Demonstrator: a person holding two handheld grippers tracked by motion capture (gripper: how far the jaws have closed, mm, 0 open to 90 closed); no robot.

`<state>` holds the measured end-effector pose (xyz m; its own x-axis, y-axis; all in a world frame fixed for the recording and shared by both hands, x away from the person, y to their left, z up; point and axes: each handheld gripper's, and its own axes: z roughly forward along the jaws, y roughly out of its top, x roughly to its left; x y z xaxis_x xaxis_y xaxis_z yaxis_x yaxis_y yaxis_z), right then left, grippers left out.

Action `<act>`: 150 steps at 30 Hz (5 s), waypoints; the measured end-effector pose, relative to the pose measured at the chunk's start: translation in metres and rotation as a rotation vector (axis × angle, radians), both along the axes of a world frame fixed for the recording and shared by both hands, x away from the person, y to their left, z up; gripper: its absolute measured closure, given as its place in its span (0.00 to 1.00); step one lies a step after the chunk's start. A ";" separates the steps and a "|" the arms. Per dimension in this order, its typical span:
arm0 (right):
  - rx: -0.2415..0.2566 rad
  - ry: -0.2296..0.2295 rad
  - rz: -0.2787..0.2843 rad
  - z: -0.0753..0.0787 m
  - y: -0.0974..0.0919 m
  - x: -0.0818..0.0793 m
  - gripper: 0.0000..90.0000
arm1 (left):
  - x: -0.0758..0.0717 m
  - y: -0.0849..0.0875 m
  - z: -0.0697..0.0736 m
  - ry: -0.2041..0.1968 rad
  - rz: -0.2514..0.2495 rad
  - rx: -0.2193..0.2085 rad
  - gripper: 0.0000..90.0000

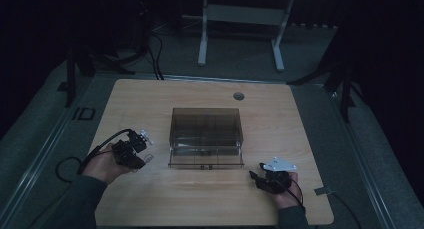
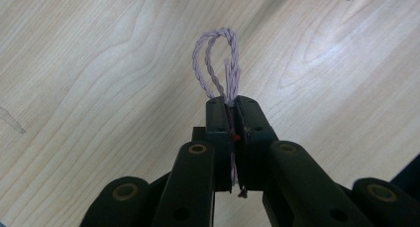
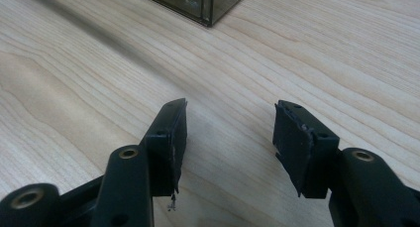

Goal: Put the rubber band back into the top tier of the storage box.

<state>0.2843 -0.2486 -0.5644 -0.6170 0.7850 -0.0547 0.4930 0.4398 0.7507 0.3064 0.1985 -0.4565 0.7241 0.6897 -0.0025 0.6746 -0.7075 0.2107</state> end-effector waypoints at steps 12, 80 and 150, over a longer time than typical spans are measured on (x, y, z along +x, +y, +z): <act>0.011 0.014 -0.004 0.000 -0.001 0.001 0.52 | 0.003 -0.004 0.017 -0.005 -0.046 -0.010 0.96; 0.028 0.031 0.000 0.000 0.000 0.002 0.51 | 0.023 -0.060 0.072 -0.042 -0.321 0.014 0.95; 0.027 0.032 0.013 0.000 0.001 0.003 0.51 | 0.038 -0.124 0.052 0.004 -0.396 0.081 0.95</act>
<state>0.2871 -0.2475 -0.5647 -0.6283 0.7779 -0.0135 0.5114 0.4261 0.7463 0.3448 0.0748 -0.4041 0.9339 0.3557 0.0373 0.3474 -0.9269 0.1418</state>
